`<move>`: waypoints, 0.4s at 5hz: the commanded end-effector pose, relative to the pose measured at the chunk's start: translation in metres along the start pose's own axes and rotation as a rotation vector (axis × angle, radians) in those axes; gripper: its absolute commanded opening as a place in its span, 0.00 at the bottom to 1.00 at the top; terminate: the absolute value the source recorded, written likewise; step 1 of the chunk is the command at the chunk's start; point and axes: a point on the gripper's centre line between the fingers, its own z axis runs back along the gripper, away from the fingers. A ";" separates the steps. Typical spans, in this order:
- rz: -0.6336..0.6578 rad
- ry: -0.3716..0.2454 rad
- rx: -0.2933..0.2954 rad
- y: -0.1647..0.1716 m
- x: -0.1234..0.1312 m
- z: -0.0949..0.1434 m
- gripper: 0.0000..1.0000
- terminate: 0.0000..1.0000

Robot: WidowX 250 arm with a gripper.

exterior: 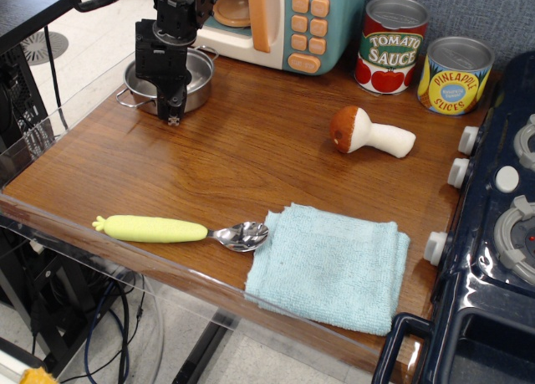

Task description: PICK UP THE VESSEL AND PUT ON THE WHITE TOWEL

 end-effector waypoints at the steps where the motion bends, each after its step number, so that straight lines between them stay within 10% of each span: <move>1: -0.022 0.089 -0.153 0.004 0.001 0.074 0.00 0.00; 2: -0.086 0.177 -0.209 0.040 -0.007 0.107 0.00 0.00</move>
